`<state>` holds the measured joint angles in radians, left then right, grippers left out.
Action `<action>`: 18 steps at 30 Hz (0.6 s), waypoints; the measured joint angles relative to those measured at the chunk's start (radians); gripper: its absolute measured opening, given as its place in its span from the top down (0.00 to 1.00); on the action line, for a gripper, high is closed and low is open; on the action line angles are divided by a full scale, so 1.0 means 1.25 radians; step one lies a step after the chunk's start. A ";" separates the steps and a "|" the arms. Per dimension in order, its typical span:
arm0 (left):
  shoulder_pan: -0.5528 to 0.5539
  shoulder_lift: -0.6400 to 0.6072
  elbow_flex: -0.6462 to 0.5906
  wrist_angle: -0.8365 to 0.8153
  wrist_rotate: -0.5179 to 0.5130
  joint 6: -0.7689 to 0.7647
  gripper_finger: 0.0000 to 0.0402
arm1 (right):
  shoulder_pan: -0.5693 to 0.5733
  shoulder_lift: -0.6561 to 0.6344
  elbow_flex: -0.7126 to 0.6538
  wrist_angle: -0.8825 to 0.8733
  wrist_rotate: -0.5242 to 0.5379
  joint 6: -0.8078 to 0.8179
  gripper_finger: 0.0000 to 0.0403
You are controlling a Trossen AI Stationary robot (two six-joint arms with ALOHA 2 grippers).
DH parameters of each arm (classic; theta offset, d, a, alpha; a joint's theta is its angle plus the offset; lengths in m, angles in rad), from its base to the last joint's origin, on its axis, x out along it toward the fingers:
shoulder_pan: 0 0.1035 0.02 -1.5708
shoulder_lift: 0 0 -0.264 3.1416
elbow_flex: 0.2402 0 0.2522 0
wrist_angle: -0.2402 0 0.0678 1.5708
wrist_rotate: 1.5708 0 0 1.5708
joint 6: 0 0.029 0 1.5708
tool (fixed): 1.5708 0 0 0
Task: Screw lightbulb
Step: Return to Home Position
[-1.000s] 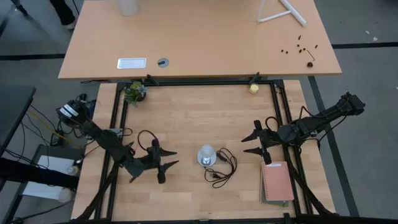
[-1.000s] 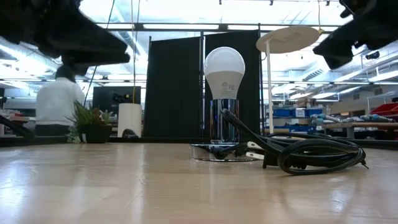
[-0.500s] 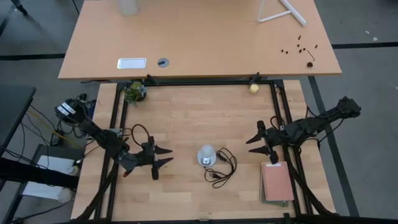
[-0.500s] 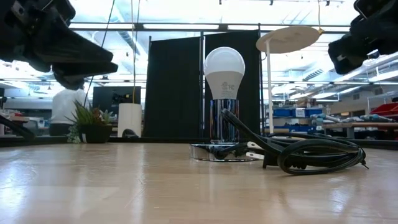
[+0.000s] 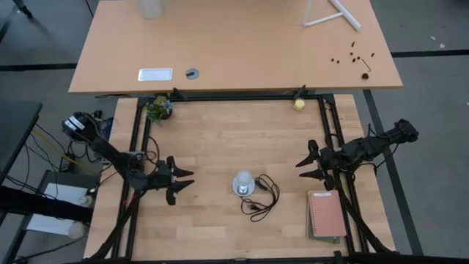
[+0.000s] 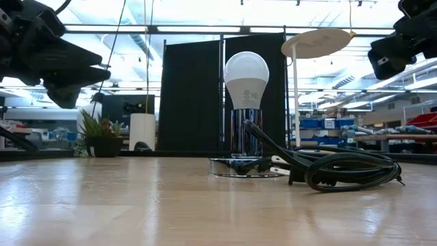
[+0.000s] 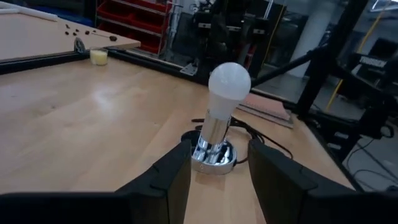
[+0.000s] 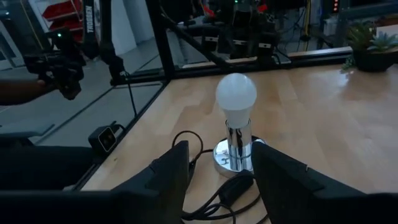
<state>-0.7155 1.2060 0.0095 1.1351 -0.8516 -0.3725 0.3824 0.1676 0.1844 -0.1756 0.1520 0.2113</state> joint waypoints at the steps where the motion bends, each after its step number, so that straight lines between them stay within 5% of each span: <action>1: -0.004 -0.014 -0.002 -0.010 -0.003 0.001 0.60 | 0.000 -0.008 0.000 -0.009 0.000 0.002 0.55; 18: -0.032 -0.304 -0.002 -0.253 -0.019 0.097 0.60 | 0.000 -0.080 -0.067 -0.018 0.000 0.079 0.58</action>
<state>-0.7556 0.8261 0.0074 0.8186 -0.8759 -0.2510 0.3828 0.0680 0.1005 -0.1981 0.1520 0.3102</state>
